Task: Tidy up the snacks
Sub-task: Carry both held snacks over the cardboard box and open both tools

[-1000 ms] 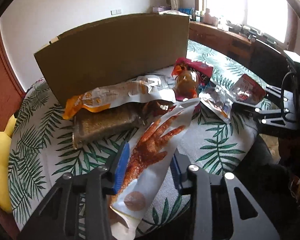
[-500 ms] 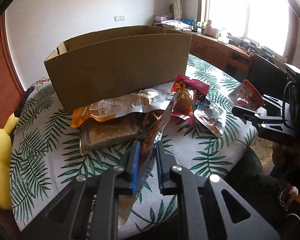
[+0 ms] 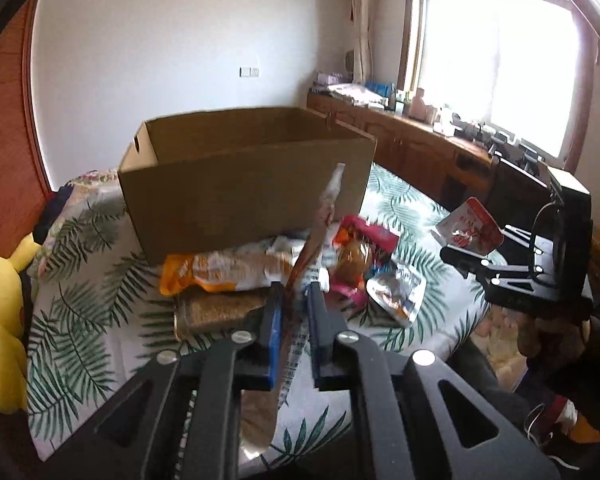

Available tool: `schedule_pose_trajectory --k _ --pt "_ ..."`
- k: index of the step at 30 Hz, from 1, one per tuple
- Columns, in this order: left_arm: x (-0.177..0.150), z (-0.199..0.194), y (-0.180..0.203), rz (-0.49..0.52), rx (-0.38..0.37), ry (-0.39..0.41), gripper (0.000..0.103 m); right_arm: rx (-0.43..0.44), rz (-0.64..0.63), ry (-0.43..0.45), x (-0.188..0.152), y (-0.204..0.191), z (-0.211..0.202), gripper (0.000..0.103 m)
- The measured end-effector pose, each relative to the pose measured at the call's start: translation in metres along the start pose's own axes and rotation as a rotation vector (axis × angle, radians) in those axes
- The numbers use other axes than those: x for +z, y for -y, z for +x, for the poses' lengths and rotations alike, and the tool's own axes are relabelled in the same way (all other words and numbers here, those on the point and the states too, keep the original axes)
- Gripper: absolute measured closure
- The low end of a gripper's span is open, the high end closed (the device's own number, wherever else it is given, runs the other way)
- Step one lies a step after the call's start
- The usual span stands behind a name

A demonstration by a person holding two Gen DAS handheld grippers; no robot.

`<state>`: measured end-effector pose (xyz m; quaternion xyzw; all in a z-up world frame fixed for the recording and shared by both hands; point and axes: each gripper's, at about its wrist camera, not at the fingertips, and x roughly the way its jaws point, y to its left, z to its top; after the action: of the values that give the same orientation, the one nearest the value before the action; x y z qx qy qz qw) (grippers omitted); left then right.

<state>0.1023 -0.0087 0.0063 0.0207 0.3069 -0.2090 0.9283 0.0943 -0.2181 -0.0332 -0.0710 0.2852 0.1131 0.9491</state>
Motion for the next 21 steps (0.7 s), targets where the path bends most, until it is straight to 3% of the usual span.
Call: schedule_pose_trajectory --k 11,21 --pt "0.039 -0.002 -0.013 -0.024 0.018 0.072 0.100 0.010 -0.048 0.077 0.049 -0.011 0.004 0.043" --pt "0.096 -0.006 -0.025 -0.006 0.052 0.155 0.100 0.021 -0.114 0.143 0.107 -0.025 0.013 0.043"
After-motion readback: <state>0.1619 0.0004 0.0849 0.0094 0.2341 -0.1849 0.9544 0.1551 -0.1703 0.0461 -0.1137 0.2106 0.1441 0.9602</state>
